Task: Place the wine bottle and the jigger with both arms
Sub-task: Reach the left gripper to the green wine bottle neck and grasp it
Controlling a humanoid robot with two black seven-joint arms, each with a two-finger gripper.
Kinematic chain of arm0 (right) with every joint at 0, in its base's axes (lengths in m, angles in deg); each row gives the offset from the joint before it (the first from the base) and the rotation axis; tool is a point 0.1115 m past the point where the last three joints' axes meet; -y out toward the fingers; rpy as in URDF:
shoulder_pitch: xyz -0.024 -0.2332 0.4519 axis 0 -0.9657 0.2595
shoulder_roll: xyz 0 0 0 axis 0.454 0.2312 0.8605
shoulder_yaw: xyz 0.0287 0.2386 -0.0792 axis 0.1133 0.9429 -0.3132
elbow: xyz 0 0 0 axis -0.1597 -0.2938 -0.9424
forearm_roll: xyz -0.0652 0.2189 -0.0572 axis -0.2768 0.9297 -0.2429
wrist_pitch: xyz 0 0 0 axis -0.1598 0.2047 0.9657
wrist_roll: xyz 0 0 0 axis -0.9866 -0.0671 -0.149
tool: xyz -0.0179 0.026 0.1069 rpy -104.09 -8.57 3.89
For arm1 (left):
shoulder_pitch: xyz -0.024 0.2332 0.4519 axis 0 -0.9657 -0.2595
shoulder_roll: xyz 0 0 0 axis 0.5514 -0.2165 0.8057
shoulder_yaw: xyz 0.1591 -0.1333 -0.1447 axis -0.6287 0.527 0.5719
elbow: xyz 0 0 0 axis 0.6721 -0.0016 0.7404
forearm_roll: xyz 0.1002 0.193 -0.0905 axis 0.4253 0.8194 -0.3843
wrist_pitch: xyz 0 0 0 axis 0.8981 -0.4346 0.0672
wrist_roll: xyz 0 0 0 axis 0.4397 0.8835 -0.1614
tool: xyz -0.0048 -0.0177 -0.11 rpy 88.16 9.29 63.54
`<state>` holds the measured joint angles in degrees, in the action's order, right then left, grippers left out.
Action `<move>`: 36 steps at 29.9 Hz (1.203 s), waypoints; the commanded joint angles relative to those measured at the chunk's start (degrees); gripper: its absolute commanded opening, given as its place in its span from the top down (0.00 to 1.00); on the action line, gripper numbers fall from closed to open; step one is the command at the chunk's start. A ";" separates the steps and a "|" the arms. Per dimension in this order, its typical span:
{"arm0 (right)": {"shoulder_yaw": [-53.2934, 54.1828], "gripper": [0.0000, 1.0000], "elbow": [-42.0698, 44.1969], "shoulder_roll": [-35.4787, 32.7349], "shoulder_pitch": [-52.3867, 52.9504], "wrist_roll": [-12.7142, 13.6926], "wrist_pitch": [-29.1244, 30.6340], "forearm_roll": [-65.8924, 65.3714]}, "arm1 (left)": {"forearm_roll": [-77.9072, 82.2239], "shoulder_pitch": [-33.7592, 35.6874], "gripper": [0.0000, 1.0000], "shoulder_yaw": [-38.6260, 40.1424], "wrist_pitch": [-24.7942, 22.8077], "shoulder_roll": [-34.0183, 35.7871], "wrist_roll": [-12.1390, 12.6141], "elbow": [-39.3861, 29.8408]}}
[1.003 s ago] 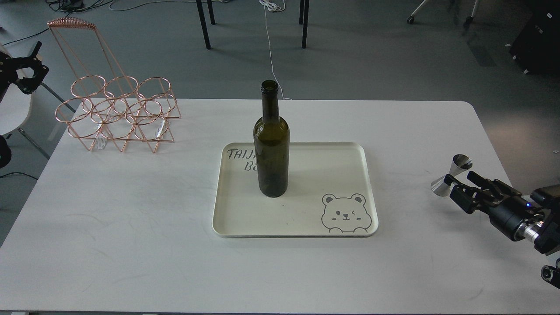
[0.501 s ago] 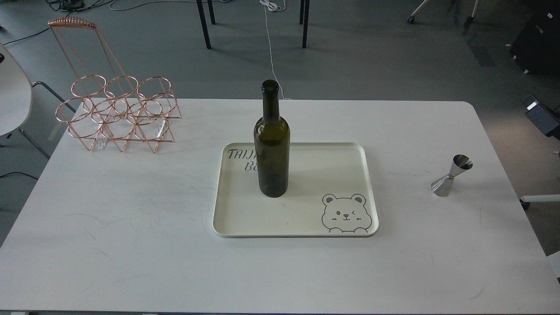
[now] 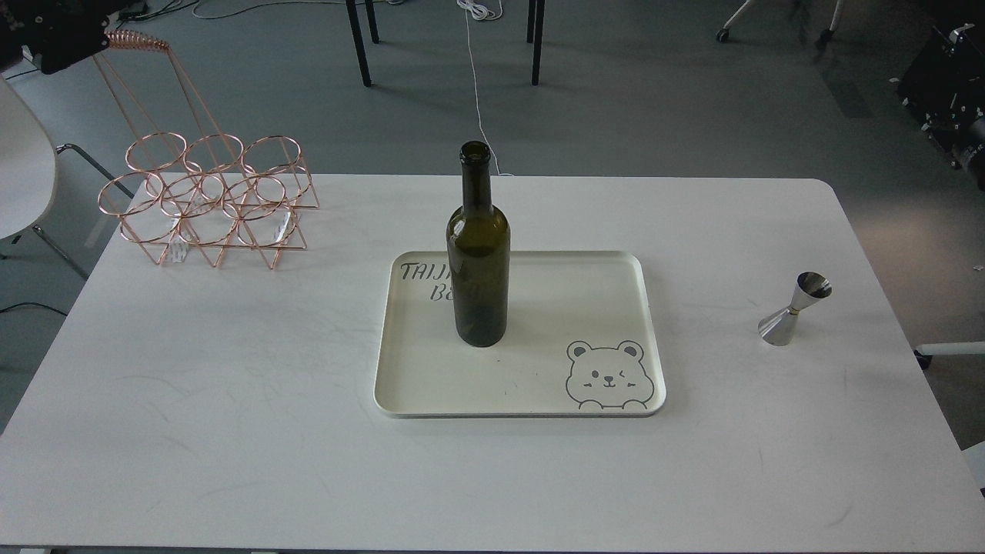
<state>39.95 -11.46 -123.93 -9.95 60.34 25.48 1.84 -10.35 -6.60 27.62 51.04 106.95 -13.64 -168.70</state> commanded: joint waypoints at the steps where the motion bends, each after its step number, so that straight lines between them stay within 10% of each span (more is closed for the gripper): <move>1: 1.37 0.03 3.57 2.56 -0.22 -0.01 4.10 7.09 | 18.72 -0.28 0.02 -0.07 -0.05 -0.02 -0.37 -7.85; 15: 2.69 0.03 7.09 2.30 -0.14 -0.01 5.78 16.16 | 62.25 -0.63 0.02 -5.43 6.36 -13.81 -0.11 -12.44; 36: 4.18 0.03 7.00 1.95 -0.22 -0.01 5.69 16.25 | 73.52 -0.90 0.04 -13.08 10.67 -26.65 0.85 -11.47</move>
<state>43.82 -4.44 -122.00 -10.18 60.33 31.21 18.09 61.77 -7.39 14.63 61.61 82.00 -13.27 -181.25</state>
